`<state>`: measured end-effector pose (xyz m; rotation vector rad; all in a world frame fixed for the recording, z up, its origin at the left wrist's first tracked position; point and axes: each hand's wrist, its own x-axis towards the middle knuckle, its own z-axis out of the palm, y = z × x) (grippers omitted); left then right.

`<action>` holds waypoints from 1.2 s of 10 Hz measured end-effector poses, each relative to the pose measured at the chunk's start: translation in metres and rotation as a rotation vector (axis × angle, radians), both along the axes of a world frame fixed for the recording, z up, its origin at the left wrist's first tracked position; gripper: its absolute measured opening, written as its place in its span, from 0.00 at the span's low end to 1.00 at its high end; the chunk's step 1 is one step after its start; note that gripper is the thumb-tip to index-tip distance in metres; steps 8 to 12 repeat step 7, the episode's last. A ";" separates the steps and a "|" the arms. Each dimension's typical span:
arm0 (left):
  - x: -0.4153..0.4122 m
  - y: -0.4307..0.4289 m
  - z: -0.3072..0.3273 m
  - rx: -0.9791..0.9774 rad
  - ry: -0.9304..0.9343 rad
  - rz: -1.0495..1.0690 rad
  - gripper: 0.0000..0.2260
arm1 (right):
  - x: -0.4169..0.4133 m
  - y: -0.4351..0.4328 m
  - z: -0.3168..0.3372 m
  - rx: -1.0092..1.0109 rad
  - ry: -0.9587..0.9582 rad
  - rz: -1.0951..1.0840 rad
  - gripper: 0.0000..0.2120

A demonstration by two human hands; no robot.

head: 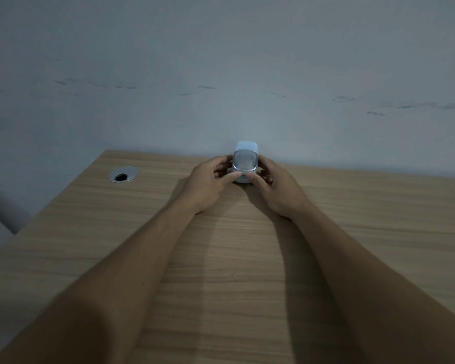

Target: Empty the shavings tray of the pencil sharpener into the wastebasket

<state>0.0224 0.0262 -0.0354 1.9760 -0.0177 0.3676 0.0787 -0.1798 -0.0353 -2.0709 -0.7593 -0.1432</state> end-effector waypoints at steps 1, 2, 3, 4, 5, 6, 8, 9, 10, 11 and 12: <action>0.005 0.001 0.001 0.020 0.005 0.015 0.26 | 0.004 0.000 0.002 -0.039 -0.020 -0.008 0.23; 0.010 0.001 -0.001 0.018 -0.001 0.022 0.26 | 0.007 0.001 0.000 -0.053 -0.030 -0.001 0.23; 0.013 0.002 -0.004 0.026 0.005 0.033 0.27 | 0.008 0.001 -0.001 -0.064 -0.031 0.000 0.21; 0.013 0.003 -0.005 0.030 0.010 0.038 0.27 | 0.010 0.002 -0.003 -0.052 -0.014 0.011 0.20; 0.010 0.000 -0.003 0.049 0.023 0.063 0.27 | 0.010 0.002 -0.003 -0.069 -0.018 -0.009 0.20; -0.004 -0.006 -0.002 0.157 0.025 0.105 0.29 | 0.005 -0.001 -0.004 -0.067 -0.001 -0.020 0.20; -0.025 -0.013 0.002 0.412 0.048 0.184 0.31 | -0.009 -0.005 -0.008 -0.129 -0.043 -0.068 0.22; -0.025 -0.013 0.002 0.412 0.048 0.184 0.31 | -0.009 -0.005 -0.008 -0.129 -0.043 -0.068 0.22; -0.025 -0.013 0.002 0.412 0.048 0.184 0.31 | -0.009 -0.005 -0.008 -0.129 -0.043 -0.068 0.22; -0.025 -0.013 0.002 0.412 0.048 0.184 0.31 | -0.009 -0.005 -0.008 -0.129 -0.043 -0.068 0.22; -0.025 -0.013 0.002 0.412 0.048 0.184 0.31 | -0.009 -0.005 -0.008 -0.129 -0.043 -0.068 0.22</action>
